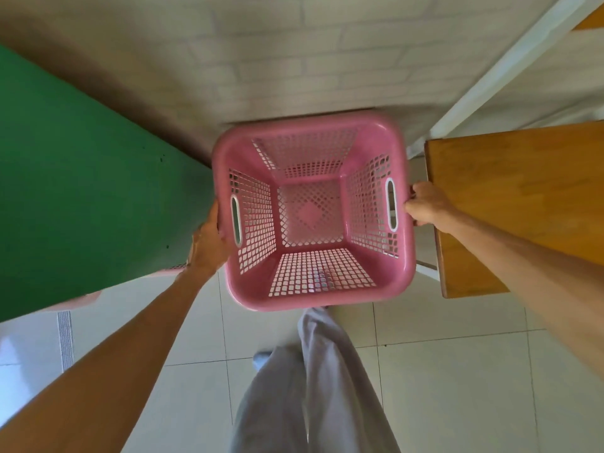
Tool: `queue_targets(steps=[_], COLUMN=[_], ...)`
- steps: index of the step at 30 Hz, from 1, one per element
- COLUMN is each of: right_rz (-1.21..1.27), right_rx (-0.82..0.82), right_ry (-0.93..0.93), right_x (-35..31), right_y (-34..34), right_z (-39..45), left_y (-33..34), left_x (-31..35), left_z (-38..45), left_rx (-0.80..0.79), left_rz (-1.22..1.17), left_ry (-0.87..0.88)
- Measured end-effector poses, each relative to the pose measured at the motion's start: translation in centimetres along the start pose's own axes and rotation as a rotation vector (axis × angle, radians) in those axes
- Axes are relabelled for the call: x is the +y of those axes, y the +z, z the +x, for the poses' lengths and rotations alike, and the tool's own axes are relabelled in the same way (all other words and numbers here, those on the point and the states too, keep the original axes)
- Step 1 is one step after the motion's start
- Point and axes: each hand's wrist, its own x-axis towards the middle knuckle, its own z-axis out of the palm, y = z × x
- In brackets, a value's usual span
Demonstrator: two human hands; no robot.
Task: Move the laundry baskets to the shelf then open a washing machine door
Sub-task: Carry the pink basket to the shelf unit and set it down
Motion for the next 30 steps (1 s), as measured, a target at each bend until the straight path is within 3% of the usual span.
queue_targets(steps=[10,18,21,25,30], right_rz=[-0.130,-0.057,-0.070,-0.232,-0.270], right_rx=[0.036,0.174,0.205,0.142,0.116], right_ry=[-0.140,-0.144,-0.123,-0.275,-0.310], right_x=[0.6,1.6,1.1,-0.4,-1.3], right_y=[0.6,2.6,2.9,1.4,-3.0], right_z=[-0.2,-0.4,-1.7,-6.9,-17.5], left_y=[-0.8,-1.2,-1.5,-4.2,-10.4], left_x=[0.2,2.6,4.0,8.3,12.4], left_z=[1.1,1.0,-0.5,-5.3,-12.3], left_rx=[-0.156,-0.234,-0.257,-0.308,-0.367], left_rz=[-0.011,-0.055,0.018,0.107,0.450], left_ry=[-0.054,-0.121,-0.061,0.093,0.262])
